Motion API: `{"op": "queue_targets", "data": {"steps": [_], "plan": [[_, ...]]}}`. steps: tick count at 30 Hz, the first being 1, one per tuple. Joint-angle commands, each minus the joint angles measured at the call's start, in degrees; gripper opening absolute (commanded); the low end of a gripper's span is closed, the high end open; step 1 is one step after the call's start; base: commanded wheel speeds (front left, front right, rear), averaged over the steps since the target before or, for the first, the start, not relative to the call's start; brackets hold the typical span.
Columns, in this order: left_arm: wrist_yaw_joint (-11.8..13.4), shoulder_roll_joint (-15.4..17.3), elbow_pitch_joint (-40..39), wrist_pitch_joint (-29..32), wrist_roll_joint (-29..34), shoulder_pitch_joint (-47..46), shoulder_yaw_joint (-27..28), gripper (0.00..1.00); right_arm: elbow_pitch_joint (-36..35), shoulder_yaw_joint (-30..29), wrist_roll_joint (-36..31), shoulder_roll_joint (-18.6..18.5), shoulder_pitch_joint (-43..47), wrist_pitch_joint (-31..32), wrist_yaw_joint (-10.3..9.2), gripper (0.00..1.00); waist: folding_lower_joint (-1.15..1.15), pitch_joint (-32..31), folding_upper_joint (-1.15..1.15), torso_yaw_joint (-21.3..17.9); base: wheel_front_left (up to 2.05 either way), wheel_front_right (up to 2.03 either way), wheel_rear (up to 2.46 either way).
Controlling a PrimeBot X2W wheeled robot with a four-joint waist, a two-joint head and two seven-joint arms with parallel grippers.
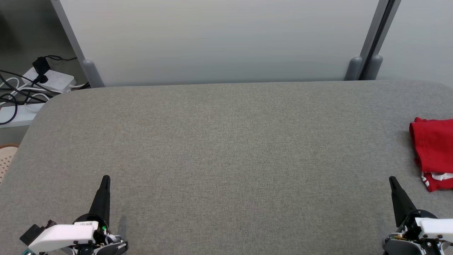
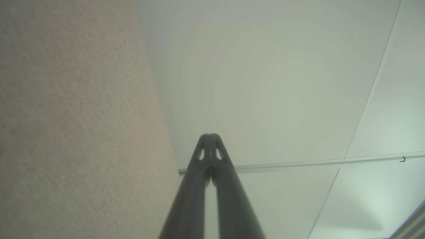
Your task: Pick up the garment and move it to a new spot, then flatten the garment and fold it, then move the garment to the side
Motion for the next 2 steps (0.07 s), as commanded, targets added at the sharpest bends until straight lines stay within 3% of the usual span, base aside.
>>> {"op": "queue_targets", "data": {"steps": [1, 2], "plan": [[-0.5, 0.5, -1.3, 0.2, -0.2, -3.0, 1.9, 0.00, -1.5, 0.9, 0.7, -0.6, -2.6, 0.4, 0.26, 0.00, 0.00, 0.0, 0.00, 0.0, 0.00, 0.00, 0.00], [-0.5, 0.5, -1.3, 0.2, -0.2, -3.0, 1.9, 0.00, -1.5, 0.9, 0.7, -0.6, -2.6, 0.4, 0.26, 0.00, 0.00, 0.0, 0.00, 0.0, 0.00, 0.00, 0.00]]}}
